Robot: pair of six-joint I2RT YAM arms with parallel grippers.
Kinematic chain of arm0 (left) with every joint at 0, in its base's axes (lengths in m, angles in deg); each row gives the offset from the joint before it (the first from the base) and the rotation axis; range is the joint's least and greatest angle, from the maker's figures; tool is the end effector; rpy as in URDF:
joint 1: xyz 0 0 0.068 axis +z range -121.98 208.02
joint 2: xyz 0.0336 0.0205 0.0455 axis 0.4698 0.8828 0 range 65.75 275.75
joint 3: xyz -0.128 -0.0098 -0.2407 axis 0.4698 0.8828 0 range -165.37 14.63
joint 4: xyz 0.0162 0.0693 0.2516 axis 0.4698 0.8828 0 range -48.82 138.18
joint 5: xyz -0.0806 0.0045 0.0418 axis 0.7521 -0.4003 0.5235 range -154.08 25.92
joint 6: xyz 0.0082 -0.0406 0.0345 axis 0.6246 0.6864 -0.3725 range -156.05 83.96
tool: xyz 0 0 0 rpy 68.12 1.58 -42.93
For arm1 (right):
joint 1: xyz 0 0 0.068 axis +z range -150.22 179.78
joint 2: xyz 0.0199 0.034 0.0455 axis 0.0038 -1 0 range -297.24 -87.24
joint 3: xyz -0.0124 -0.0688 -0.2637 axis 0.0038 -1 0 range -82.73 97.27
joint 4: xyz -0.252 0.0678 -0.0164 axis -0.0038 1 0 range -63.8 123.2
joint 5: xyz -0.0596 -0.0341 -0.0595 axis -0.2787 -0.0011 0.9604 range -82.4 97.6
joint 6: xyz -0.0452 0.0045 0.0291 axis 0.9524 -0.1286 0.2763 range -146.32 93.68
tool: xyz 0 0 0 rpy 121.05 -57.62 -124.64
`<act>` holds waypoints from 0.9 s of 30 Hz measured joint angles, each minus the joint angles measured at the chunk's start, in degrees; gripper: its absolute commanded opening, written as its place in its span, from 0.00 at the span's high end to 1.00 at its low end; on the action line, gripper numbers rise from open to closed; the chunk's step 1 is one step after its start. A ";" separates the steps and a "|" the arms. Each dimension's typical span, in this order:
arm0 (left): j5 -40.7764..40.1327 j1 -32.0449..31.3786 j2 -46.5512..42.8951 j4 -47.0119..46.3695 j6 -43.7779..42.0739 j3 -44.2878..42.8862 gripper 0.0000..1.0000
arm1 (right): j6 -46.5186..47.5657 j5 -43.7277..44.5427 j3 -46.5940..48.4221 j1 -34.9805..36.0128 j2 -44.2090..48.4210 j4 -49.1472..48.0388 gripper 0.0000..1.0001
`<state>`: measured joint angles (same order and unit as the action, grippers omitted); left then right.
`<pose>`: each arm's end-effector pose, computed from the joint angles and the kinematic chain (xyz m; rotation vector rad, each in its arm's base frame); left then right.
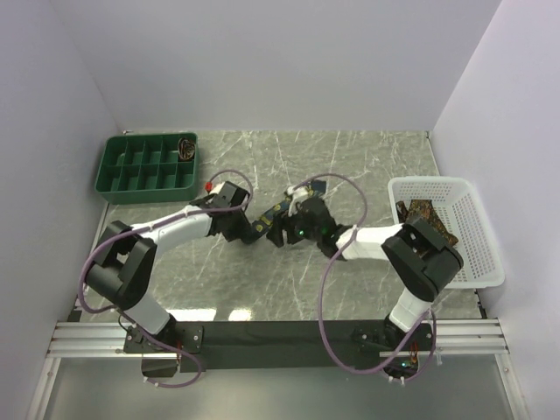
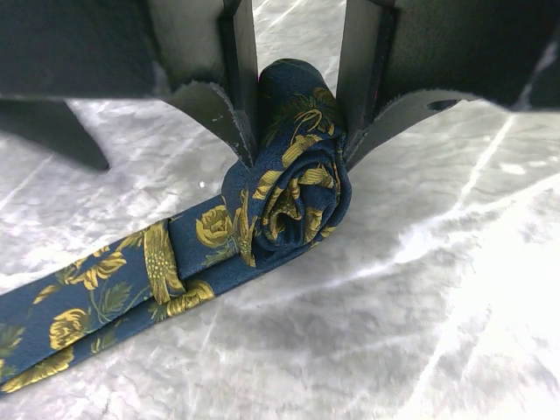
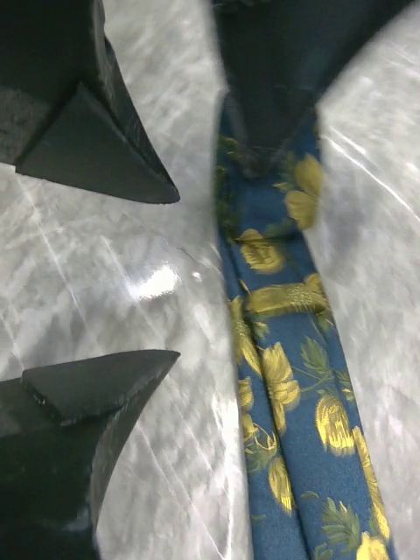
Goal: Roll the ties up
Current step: Roll the tie
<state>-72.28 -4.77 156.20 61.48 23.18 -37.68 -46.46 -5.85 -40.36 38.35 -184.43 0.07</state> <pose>0.2626 -0.1631 0.1804 -0.6531 2.5479 -0.4037 0.2595 0.2175 0.1576 -0.4970 2.1169 0.8534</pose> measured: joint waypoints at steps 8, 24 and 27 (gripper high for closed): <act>2.40 2.12 5.05 9.79 -6.32 -8.57 0.90 | 13.97 14.45 -1.09 15.43 -0.35 -3.02 0.17; 6.64 3.89 7.65 16.15 -11.76 -12.48 0.89 | 29.94 35.54 7.96 25.33 -17.14 -15.78 0.16; 6.99 3.91 7.67 16.65 -11.96 -12.59 0.88 | 30.80 36.87 10.01 25.31 -19.28 -16.81 0.19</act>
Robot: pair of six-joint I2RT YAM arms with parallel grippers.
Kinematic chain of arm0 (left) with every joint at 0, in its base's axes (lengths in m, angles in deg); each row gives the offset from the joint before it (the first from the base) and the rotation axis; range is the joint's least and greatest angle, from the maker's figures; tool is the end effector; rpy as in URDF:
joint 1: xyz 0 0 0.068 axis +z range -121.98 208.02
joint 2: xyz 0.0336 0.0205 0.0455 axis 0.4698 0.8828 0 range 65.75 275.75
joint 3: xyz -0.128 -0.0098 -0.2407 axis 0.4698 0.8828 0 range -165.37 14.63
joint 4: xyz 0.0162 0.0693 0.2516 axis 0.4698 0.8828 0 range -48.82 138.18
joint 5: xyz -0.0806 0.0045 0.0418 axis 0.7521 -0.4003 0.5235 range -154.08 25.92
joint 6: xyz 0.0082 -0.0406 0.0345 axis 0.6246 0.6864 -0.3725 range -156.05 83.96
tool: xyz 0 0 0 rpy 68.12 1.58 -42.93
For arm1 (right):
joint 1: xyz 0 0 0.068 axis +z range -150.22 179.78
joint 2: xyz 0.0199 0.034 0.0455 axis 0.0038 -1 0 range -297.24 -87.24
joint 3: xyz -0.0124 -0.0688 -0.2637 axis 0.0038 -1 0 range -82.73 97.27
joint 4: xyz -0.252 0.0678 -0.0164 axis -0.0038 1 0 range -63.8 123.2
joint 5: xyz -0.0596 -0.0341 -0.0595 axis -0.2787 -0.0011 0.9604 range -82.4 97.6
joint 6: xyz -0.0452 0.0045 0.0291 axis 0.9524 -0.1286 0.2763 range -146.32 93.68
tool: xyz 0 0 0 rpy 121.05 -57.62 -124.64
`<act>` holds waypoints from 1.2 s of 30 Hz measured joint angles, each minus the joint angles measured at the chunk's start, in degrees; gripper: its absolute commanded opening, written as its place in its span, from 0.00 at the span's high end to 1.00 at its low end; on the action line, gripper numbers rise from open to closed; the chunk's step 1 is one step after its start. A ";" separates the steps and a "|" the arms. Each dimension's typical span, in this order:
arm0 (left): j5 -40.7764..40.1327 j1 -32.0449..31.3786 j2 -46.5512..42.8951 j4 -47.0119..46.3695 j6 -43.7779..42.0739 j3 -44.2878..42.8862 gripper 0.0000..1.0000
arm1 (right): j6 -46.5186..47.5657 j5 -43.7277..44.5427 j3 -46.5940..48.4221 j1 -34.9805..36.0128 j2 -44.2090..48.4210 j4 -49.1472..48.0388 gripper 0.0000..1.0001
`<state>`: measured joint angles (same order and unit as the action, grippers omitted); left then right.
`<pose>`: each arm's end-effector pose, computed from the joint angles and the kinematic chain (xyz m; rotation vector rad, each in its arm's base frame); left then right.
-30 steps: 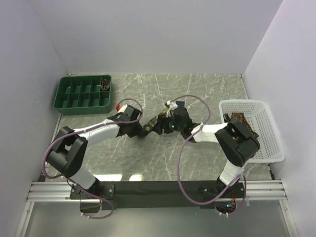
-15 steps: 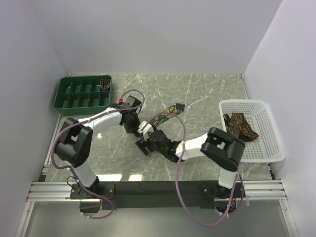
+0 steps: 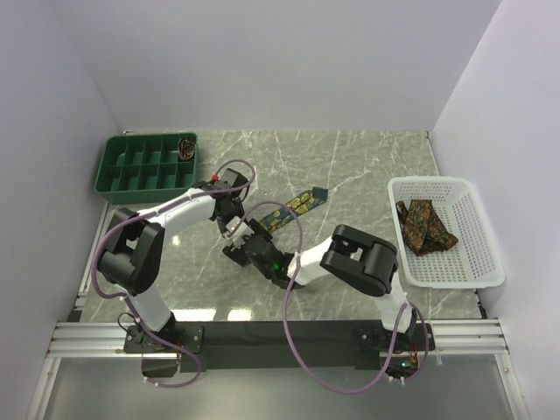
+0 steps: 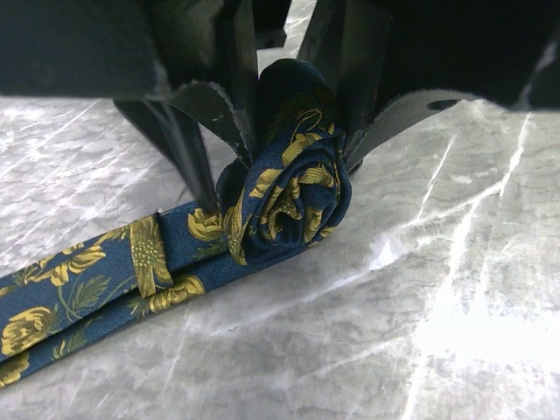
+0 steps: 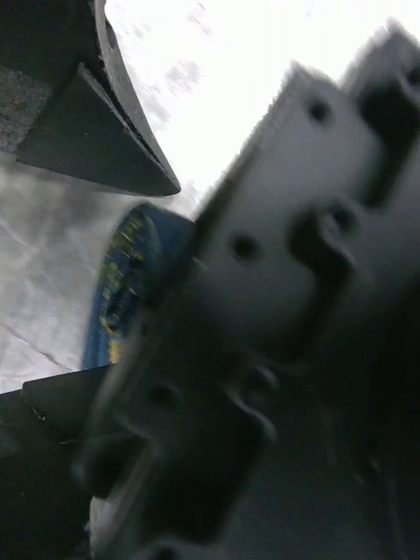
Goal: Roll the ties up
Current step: Roll the tie
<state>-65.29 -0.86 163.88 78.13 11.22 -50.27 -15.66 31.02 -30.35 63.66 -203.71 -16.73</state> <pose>0.2914 -0.1598 0.1877 -0.4593 2.8054 -0.2826 0.1880 0.3512 0.1172 -0.9337 1.6719 0.2307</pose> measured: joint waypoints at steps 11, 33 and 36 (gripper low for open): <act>1.09 1.68 0.52 -0.02 -1.36 -0.24 0.78 | -1.81 2.75 2.86 -0.26 -3.10 -1.25 0.55; 3.10 7.52 -2.43 2.80 2.16 1.55 0.09 | 2.05 1.84 5.14 -0.37 -4.04 1.22 0.96; 3.13 9.35 -5.55 0.68 4.02 2.38 0.10 | 2.36 1.55 5.33 -0.37 -4.04 1.70 0.96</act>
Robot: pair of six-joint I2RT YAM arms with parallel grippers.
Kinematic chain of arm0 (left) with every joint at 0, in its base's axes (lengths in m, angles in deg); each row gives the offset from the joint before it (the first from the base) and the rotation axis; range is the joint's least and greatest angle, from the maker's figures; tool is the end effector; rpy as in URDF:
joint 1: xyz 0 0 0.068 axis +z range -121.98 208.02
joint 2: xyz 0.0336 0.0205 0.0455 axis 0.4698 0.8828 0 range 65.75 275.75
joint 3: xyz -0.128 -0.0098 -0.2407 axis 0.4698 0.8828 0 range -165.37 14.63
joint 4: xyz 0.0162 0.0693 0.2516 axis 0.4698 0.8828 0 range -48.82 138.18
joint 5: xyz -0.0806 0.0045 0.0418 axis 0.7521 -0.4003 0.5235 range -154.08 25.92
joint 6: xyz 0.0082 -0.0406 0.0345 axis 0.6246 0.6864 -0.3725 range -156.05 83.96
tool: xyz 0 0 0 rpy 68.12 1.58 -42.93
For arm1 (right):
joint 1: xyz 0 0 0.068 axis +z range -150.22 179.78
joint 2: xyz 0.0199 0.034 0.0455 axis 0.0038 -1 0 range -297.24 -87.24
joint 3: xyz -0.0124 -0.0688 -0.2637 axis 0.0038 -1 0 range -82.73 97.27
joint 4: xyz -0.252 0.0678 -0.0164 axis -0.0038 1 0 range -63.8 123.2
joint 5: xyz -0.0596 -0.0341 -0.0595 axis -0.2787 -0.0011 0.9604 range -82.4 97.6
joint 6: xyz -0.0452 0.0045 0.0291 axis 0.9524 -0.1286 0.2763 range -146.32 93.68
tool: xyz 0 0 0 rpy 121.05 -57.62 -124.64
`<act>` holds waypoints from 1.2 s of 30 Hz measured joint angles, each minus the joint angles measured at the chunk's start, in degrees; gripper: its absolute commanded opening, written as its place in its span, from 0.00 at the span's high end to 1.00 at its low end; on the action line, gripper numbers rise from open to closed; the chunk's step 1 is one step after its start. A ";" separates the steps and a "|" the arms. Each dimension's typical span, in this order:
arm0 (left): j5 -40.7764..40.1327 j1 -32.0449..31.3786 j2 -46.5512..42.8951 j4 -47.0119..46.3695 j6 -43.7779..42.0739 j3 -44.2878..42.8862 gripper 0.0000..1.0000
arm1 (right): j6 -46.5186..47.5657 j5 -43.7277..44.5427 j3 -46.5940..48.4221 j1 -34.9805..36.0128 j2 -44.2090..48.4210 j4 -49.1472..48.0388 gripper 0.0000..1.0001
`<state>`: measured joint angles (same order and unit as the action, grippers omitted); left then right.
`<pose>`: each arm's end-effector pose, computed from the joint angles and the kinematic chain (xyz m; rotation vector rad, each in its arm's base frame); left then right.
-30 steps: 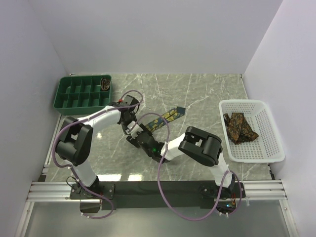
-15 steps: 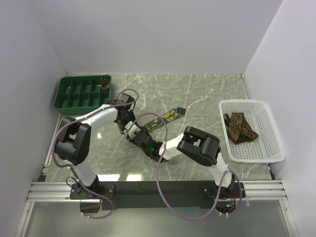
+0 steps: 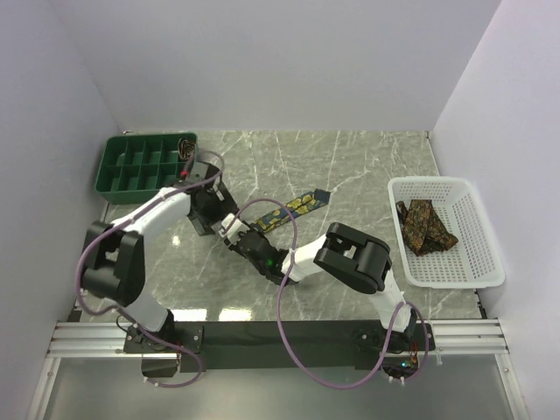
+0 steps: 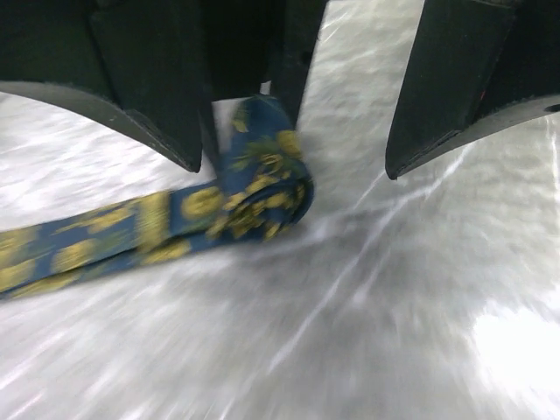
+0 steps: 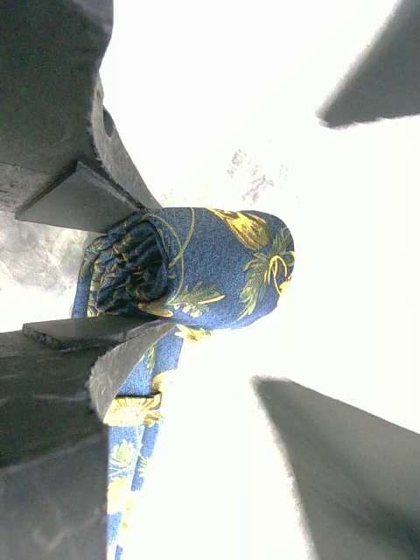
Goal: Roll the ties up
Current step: Roll the tie
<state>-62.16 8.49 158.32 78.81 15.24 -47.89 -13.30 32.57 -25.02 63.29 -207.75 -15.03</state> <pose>0.2971 -0.1066 0.2052 -0.7628 2.7159 -0.3609 0.1999 0.3675 0.1114 -0.9482 1.6626 0.1700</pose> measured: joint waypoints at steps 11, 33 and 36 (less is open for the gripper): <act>-6.34 3.65 -15.17 -16.72 3.76 12.35 0.33 | 0.15 -1.33 0.48 -0.35 0.02 0.90 0.95; -6.36 3.52 0.85 -19.80 0.50 11.61 0.64 | 0.13 -2.71 0.46 -0.70 0.26 1.11 0.95; -6.29 3.54 3.43 -19.71 -2.73 8.50 0.65 | 0.13 -3.02 0.44 -0.79 0.35 1.25 0.94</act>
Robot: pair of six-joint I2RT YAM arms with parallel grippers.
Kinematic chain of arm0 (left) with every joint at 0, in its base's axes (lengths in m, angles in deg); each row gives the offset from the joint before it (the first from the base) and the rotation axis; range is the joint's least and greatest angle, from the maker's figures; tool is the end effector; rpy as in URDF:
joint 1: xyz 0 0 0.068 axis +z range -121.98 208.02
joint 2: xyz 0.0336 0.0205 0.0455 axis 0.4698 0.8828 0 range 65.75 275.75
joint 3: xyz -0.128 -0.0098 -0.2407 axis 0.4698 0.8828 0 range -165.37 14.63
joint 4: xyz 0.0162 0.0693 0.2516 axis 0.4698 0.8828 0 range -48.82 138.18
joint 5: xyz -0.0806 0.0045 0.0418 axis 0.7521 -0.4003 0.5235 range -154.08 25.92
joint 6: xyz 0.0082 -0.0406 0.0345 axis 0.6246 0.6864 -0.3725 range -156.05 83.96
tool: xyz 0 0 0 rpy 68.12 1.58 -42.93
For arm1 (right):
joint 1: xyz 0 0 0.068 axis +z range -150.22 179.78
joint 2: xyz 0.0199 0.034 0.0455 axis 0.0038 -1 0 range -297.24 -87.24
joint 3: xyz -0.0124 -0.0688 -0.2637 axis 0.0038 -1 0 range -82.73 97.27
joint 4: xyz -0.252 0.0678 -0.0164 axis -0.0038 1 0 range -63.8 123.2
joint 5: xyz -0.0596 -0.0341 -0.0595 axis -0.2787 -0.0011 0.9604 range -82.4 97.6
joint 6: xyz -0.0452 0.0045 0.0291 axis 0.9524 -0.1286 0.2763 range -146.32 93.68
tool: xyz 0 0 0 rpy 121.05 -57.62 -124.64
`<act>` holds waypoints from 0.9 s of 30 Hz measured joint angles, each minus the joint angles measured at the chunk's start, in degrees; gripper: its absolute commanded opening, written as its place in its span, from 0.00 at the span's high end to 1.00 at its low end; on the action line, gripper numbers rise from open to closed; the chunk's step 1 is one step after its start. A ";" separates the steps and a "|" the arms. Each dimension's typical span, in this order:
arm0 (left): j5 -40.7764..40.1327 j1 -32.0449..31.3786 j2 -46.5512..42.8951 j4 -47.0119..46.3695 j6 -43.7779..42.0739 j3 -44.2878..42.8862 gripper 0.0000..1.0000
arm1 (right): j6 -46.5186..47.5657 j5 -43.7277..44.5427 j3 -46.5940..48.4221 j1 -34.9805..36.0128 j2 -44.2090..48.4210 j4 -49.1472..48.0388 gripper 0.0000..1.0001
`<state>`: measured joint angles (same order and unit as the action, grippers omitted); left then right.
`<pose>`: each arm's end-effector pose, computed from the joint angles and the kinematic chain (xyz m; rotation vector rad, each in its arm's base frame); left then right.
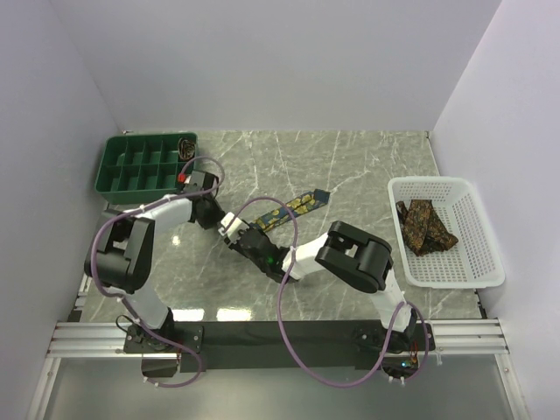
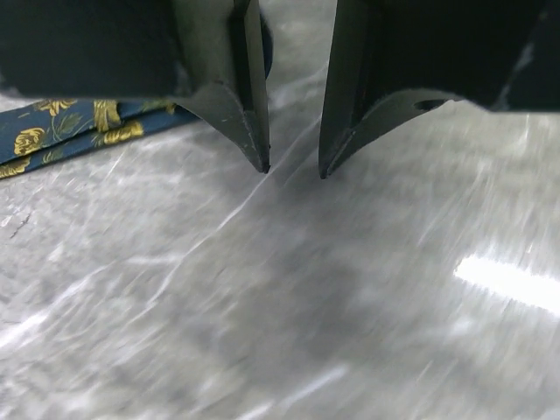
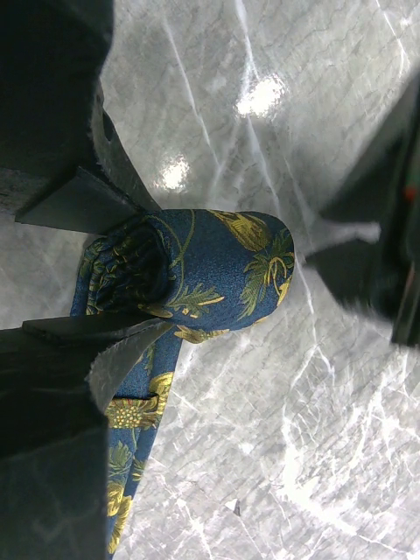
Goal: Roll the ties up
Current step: Roll the tie
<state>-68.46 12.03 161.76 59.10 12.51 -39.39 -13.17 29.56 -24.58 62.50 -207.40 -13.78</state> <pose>0.3131 -0.0868 0.1621 -0.7669 2.5288 -0.2938 0.2042 0.3669 0.1134 -0.9796 1.6644 0.2040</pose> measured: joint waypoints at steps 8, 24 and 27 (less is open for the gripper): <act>5.31 -0.09 3.89 -1.14 -7.02 -3.54 0.76 | -0.02 -0.24 -0.02 -0.09 0.04 0.09 0.86; 12.44 -2.95 6.99 -0.28 -8.66 -6.25 0.86 | -0.72 -0.13 -0.04 -0.09 0.04 0.15 0.43; 13.09 -3.67 7.54 -0.20 -8.37 -6.67 0.89 | -1.38 0.02 -0.04 -0.11 0.15 0.02 0.39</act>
<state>-55.37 8.36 169.30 58.90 4.14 -46.05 -14.55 29.58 -24.63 62.39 -207.25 -13.76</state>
